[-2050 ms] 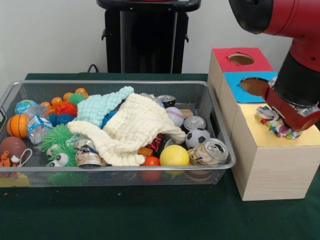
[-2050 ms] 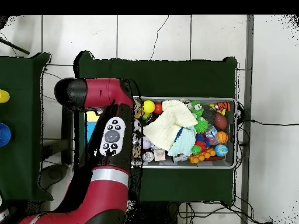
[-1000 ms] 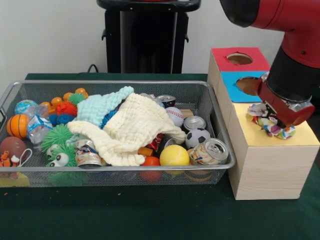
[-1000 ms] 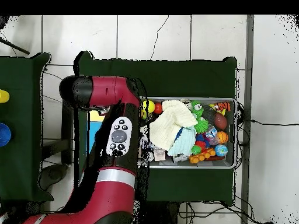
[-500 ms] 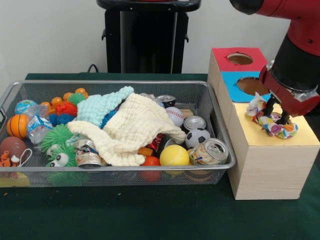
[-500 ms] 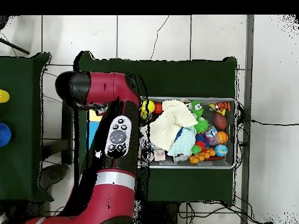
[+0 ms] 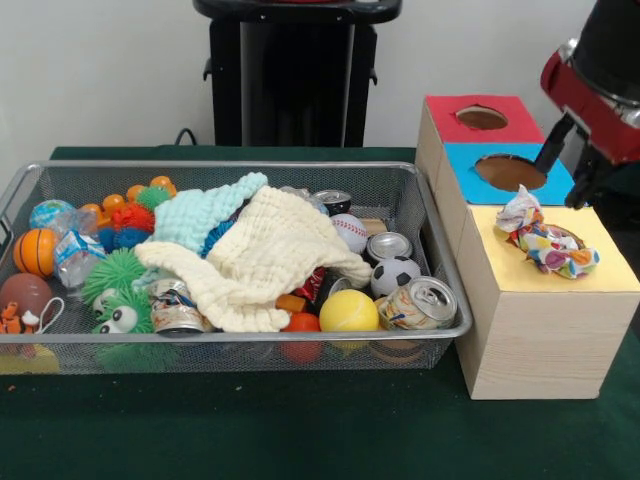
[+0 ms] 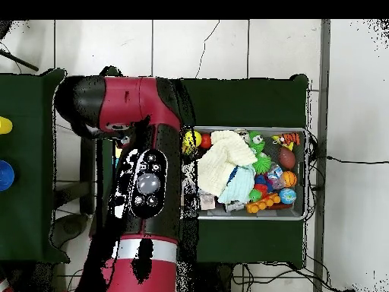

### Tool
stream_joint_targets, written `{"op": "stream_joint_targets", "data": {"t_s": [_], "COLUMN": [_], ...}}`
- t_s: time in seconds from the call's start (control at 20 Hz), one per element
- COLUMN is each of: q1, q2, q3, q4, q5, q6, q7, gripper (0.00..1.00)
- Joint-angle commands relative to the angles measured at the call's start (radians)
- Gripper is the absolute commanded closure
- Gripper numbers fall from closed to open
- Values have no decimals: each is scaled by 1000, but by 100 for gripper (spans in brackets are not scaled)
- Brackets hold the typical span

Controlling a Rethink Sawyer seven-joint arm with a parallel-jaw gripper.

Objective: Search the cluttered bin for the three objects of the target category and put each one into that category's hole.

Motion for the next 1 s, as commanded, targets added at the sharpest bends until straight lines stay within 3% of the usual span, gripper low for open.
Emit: {"op": "stream_joint_targets", "data": {"t_s": [0.05,0.25,0.3,0.35,0.45,0.5,0.65,0.75,1.0], "q1": [-56,-83,-96,-119,-173,-191,-222,-233,-233], "q2": [-61,-88,-92,-102,-65,-36,49,72,106], "q3": [75,78,80,74,86,97,93,88,67], "q4": [-64,-113,-165,-203,-436,-558,-833,-887,-864], "q5": [-63,-80,-101,-160,-262,-289,-317,-272,-224], "q6": [163,255,324,358,598,688,975,1028,892], "q7": [-196,-244,-304,-444,-724,-819,-944,-938,-976], "gripper": [0,0,0,0,0,0,0,0,0]}}
